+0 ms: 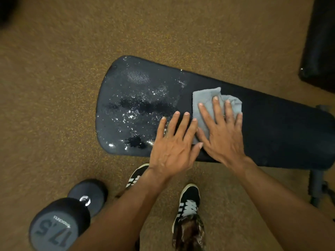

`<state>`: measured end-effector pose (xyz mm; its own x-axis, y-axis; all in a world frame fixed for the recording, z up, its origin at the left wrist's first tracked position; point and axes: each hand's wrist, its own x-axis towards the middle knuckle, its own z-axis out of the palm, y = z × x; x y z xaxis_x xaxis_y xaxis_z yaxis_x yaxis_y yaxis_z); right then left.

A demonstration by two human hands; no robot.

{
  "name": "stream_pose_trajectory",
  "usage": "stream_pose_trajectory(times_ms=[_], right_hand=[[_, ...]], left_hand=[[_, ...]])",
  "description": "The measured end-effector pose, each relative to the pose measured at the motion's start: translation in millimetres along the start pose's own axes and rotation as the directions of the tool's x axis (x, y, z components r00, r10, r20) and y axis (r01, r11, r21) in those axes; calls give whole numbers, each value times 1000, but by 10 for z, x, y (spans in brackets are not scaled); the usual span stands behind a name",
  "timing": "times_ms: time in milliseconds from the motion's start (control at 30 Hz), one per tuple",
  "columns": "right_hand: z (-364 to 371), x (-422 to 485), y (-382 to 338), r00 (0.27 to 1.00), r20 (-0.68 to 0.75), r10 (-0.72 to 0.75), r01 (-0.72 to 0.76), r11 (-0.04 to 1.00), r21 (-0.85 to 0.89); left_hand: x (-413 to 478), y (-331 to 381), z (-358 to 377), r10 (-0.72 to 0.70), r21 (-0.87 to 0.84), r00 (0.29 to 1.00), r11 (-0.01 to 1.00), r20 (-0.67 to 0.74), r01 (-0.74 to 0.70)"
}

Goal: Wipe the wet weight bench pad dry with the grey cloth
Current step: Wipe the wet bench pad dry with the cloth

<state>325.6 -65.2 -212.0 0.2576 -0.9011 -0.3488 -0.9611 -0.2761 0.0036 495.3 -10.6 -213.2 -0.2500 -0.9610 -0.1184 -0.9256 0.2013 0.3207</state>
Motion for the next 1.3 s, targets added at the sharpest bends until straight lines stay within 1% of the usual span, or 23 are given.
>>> stream_pose_trajectory(times_ms=[100, 200, 333, 400, 500, 600, 700, 767, 867, 900, 967, 1033, 1067, 1200, 1300], right_hand=[[28, 16, 96, 1000, -3, 3, -3, 1000, 18], [55, 54, 86, 999, -28, -33, 34, 999, 37], [48, 240, 63, 997, -65, -37, 42, 996, 76], [33, 345, 45, 994, -88, -65, 72, 994, 78], [-52, 593, 21, 980, -122, -154, 166, 981, 100], [-212, 1010, -135, 959, -147, -241, 260, 958, 121], [-324, 1317, -365, 921, -151, -360, 380, 914, 138], [-352, 1296, -366, 891, -142, -432, 450, 881, 144], [-366, 1014, -62, 830, -94, -550, 555, 832, 26], [-361, 945, 87, 823, -60, -564, 564, 825, -19], [-389, 934, 287, 852, -9, -524, 523, 851, -49], [-456, 1070, 239, 899, -18, -437, 437, 899, 29], [-490, 1162, 127, 909, -34, -415, 416, 906, 82], [-477, 1334, -413, 884, -148, -443, 465, 861, 206], [-398, 1094, -371, 857, -177, -484, 513, 834, 205]], left_hand=[[-11, 108, 88, -70, 20, 998, 997, 3, 70], [-51, 237, 157, -140, 53, 990, 989, 14, 139], [-128, 251, 205, -265, 99, 964, 960, 26, 261], [-155, 231, 207, -278, 111, 958, 956, 65, 270], [-137, 249, 202, -289, 91, 951, 956, 113, 279], [-136, 257, 197, -292, 68, 951, 956, 105, 286], [-135, 236, 198, -294, 42, 949, 956, 113, 291], [-143, 238, 195, -292, 37, 947, 956, 133, 290], [-148, 234, 190, -291, 14, 948, 956, 129, 292], [-145, 234, 194, -290, 5, 948, 956, 131, 292], [-151, 231, 195, -289, -13, 948, 956, 131, 293], [-147, 224, 198, -287, -14, 948, 956, 135, 292], [-149, 230, 191, -287, -17, 948, 956, 138, 292], [-144, 223, 159, -279, -26, 946, 958, 168, 287], [-137, 212, 119, -270, -33, 944, 959, 192, 281]])
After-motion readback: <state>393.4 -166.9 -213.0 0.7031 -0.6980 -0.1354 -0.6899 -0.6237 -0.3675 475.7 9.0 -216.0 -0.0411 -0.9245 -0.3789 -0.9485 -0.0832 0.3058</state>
